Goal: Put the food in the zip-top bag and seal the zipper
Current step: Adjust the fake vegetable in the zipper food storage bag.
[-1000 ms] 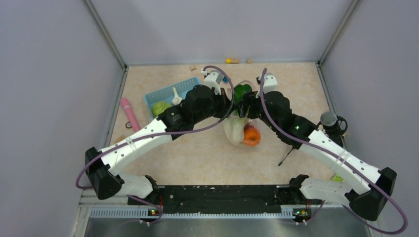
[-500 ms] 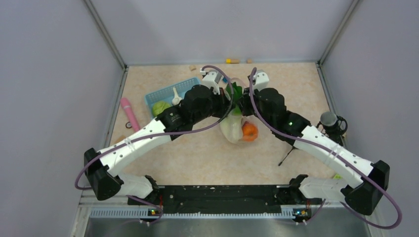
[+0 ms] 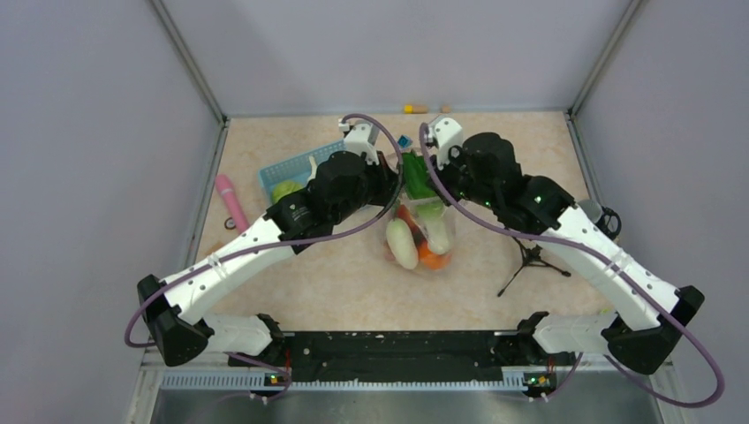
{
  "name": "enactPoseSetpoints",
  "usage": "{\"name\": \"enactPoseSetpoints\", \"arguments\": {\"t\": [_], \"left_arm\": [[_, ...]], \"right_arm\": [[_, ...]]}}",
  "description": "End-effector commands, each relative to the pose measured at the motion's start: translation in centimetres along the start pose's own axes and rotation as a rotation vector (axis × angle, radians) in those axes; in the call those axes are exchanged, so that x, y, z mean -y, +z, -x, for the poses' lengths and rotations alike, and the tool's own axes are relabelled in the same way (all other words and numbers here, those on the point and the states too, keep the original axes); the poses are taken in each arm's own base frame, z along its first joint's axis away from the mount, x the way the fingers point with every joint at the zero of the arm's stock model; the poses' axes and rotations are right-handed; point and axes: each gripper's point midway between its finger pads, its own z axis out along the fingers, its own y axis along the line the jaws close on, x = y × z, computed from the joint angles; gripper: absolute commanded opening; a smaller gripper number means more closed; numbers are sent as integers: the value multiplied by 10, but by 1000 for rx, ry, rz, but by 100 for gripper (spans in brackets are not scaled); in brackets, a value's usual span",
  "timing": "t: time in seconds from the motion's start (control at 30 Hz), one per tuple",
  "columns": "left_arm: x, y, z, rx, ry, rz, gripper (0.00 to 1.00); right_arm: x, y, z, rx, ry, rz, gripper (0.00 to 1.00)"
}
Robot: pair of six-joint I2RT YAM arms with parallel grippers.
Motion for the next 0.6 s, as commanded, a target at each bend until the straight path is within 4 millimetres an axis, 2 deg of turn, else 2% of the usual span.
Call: {"name": "enactPoseSetpoints", "arguments": {"t": [0.0, 0.17, 0.27, 0.33, 0.47, 0.57], "left_arm": [[6, -14, 46, 131, -14, -10, 0], [-1, -13, 46, 139, -18, 15, 0], [0, -13, 46, 140, -13, 5, 0], [3, -14, 46, 142, -11, -14, 0], [4, -17, 46, 148, -14, -27, 0], [2, -20, 45, 154, -15, -26, 0]], "right_arm": [[-24, 6, -48, -225, -165, 143, 0], [-37, 27, -86, -382, -211, 196, 0], [-43, 36, -98, -435, -221, 199, 0], [-35, 39, -97, -445, -202, 131, 0], [-20, 39, -75, -383, -144, 17, 39], [-20, 31, -45, -262, -93, 14, 52]]}}
